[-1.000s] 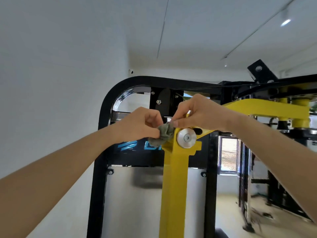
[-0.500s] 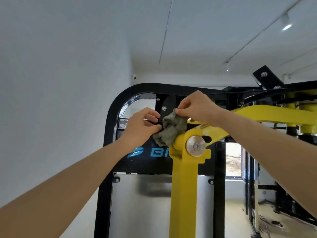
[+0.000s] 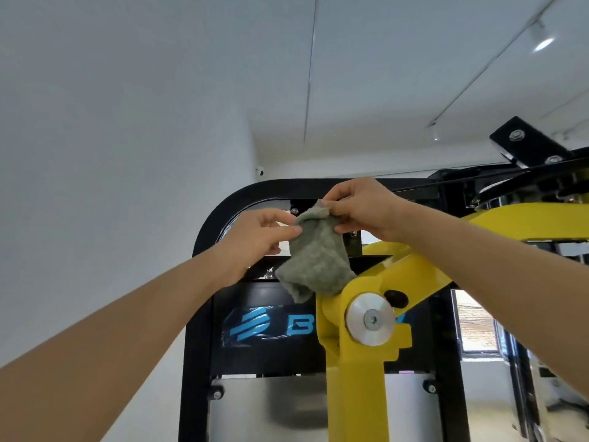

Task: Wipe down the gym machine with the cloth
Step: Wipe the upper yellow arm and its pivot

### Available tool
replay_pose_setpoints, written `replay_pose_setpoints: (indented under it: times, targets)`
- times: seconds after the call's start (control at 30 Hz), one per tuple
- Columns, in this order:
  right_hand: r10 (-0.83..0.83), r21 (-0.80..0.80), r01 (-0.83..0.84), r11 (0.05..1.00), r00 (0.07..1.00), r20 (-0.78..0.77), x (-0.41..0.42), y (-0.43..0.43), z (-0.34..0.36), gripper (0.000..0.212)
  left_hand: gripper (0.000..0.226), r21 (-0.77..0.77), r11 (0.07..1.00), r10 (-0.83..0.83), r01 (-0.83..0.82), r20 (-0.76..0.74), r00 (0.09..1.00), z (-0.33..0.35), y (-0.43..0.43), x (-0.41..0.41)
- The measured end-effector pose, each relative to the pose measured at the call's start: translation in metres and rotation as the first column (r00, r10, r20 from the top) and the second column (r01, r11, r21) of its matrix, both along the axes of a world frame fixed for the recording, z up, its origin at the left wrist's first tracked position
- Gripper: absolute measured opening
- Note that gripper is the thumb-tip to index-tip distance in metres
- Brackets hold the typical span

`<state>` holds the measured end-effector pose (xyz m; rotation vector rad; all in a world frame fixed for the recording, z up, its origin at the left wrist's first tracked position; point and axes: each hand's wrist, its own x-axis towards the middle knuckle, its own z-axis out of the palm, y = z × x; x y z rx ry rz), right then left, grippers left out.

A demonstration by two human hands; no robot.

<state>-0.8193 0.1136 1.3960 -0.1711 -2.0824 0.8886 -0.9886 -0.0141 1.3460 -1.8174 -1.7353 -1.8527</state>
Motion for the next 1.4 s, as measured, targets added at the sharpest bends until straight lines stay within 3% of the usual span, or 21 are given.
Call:
replay_pose_setpoints:
  times: [0.07,0.2,0.3,0.4,0.5,0.57,0.67,0.77,0.9,1.0,1.07,1.17,1.23,1.33,1.4]
  targets:
    - [-0.018,0.024,0.018,1.0,1.0,-0.019,-0.006,0.008,0.007,0.011,0.013,-0.003,1.0,-0.02,0.02,0.021,1.0,0.008,0.002,-0.011]
    - [0.006,0.102,0.001,0.995,0.998,-0.064,-0.018,0.009,0.029,0.017,0.007,-0.046,0.972,-0.223,0.229,0.105,0.969,0.034,0.002,-0.032]
    - [-0.08,0.265,0.092,0.96,0.995,-0.057,-0.028,0.005,0.047,0.014,0.01,-0.048,0.99,-0.133,0.136,0.049,0.99,0.057,0.002,-0.053]
    - [-0.269,0.416,0.328,0.848,0.943,-0.196,-0.043,0.009,0.062,0.032,0.023,0.011,0.998,-0.069,0.069,-0.004,0.998,0.078,0.003,-0.078]
    - [-0.295,0.455,0.404,0.794,0.91,-0.292,-0.06,0.019,0.072,0.035,0.029,0.023,0.993,-0.118,0.119,-0.053,0.992,0.097,0.008,-0.099]
    - [-0.355,0.523,0.459,0.718,0.888,-0.292,-0.069,0.024,0.077,0.036,0.025,0.028,0.992,-0.124,0.127,-0.097,0.988,0.107,0.014,-0.104]
    - [-0.516,0.651,0.542,0.532,0.817,-0.259,-0.076,0.028,0.084,0.037,0.019,0.069,0.994,-0.075,0.087,-0.168,0.983,0.117,0.028,-0.101]
    - [-0.596,0.674,0.564,0.476,0.771,-0.225,-0.08,0.039,0.093,0.027,0.02,0.175,0.984,0.021,0.014,-0.195,0.981,0.122,0.05,-0.096]
    - [-0.677,0.66,0.562,0.499,0.728,-0.109,-0.079,0.062,0.109,0.039,0.034,0.22,0.949,0.301,-0.227,-0.408,0.862,0.134,0.078,-0.092]
    - [-0.657,0.594,0.493,0.636,0.75,0.081,-0.076,0.082,0.111,0.035,0.022,0.16,0.921,0.376,-0.356,-0.611,0.697,0.139,0.096,-0.092]
    - [-0.677,0.597,0.474,0.647,0.717,0.165,-0.073,0.091,0.112,0.038,0.027,0.118,0.902,0.382,-0.415,-0.667,0.64,0.14,0.101,-0.093]
    - [-0.853,0.769,0.51,0.384,0.515,0.085,-0.067,0.094,0.115,0.052,0.039,0.102,0.872,0.411,-0.479,-0.687,0.6,0.146,0.103,-0.092]
    - [-0.861,0.807,0.502,0.311,0.508,0.016,-0.064,0.09,0.117,0.051,0.049,0.106,0.829,0.447,-0.549,-0.717,0.535,0.149,0.104,-0.088]
    - [-0.746,0.77,0.432,0.47,0.661,0.085,-0.06,0.092,0.117,0.04,0.054,0.148,0.813,0.462,-0.563,-0.754,0.468,0.15,0.105,-0.08]
    - [-0.701,0.739,0.404,0.539,0.702,0.127,-0.059,0.094,0.114,0.044,0.049,0.201,0.86,0.438,-0.469,-0.764,0.474,0.149,0.107,-0.077]
